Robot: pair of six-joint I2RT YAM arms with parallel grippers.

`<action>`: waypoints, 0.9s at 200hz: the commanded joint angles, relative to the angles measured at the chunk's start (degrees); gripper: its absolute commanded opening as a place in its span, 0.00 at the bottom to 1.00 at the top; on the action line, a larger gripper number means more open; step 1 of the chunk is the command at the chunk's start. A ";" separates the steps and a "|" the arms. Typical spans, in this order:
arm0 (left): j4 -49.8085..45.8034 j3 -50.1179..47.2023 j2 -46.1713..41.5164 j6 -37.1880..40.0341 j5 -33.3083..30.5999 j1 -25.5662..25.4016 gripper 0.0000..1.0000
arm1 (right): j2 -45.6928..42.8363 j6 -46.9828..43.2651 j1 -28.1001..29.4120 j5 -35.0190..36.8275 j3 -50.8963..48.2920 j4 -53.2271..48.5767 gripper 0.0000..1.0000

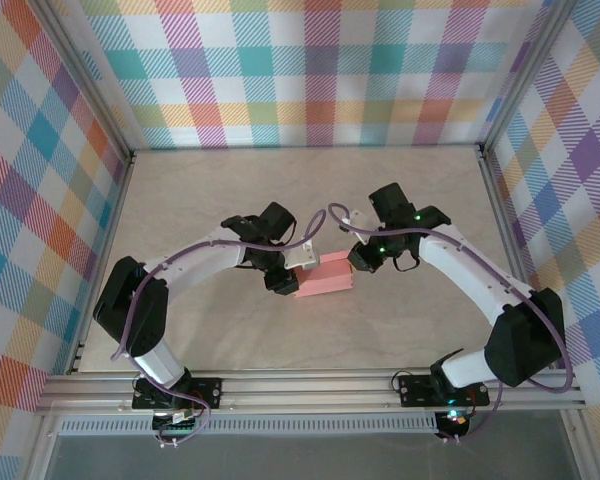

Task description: Fold the paper box

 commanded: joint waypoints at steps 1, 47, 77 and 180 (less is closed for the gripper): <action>-4.31 -0.10 2.18 0.76 0.86 0.27 0.41 | 0.26 -0.99 0.29 -0.57 2.15 -1.24 0.12; -4.39 0.15 2.19 0.92 0.88 0.27 0.41 | -0.14 -1.13 0.29 -0.12 2.15 -1.63 0.00; -3.99 0.01 2.18 0.59 1.11 0.27 0.41 | -0.34 -0.05 0.29 -0.79 2.23 -1.46 0.00; -3.42 -0.50 1.75 0.43 1.97 0.27 0.41 | 2.70 16.82 0.35 9.32 8.36 -7.83 0.27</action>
